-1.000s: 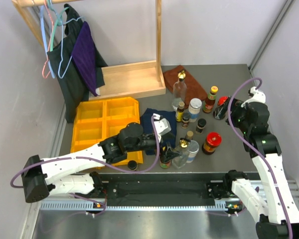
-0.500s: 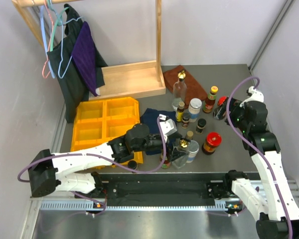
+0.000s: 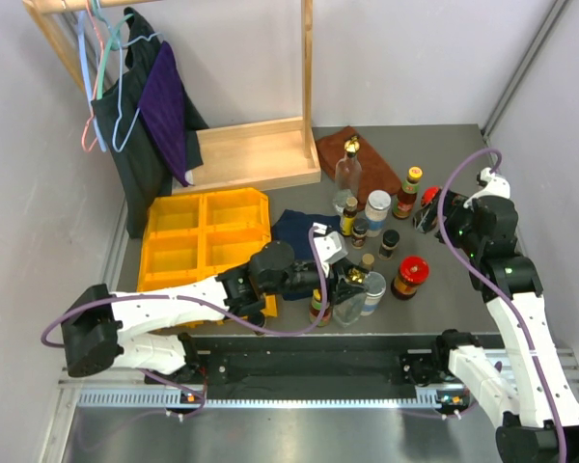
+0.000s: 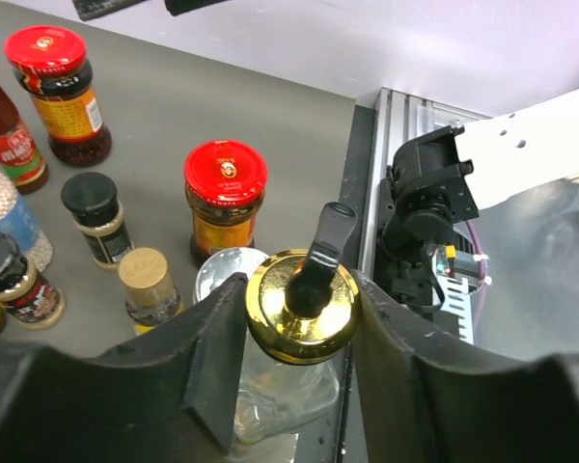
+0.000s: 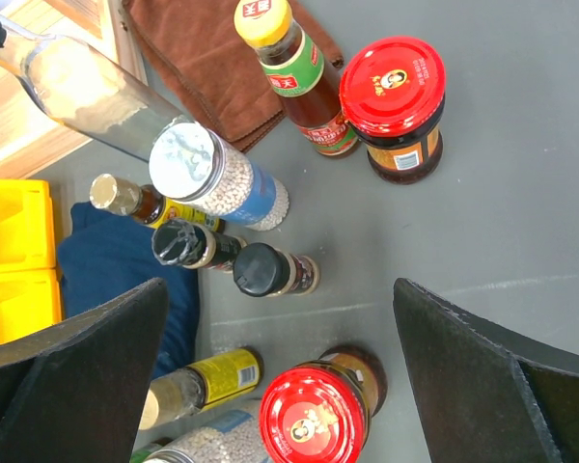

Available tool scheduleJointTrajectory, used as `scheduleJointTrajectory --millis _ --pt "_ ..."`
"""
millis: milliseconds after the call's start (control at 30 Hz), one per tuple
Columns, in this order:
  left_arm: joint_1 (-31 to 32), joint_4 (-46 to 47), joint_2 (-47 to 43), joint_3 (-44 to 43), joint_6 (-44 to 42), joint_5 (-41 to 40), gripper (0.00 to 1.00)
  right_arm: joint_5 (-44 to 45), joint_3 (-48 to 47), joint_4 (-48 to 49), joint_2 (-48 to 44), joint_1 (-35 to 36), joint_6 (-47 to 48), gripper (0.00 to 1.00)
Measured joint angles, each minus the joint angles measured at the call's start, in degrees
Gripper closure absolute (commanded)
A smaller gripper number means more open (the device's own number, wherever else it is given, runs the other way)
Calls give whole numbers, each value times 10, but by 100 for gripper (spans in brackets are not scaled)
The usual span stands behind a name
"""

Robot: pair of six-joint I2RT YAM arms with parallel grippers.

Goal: Organize the condiment bottles
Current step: Pick up the bottle from the center of the board.

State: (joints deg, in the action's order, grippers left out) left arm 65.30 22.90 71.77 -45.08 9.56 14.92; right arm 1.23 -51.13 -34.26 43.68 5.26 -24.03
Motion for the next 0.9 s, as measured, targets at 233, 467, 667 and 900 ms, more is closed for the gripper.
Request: scheduleJointTrajectory --millis 233,467,667,900 --pt "3 -14 5 -12 -7 3 100 0 0 -1 -1 0 0 1" --pt "13 -40 12 -30 -10 6 100 1 0 -1 -7 0 0 1" --pt "23 -65 11 -41 -12 4 100 2 0 -5 -16 0 0 1" --pt "30 -111 -2 -53 -5 22 100 2 0 -22 -25 0 0 1"
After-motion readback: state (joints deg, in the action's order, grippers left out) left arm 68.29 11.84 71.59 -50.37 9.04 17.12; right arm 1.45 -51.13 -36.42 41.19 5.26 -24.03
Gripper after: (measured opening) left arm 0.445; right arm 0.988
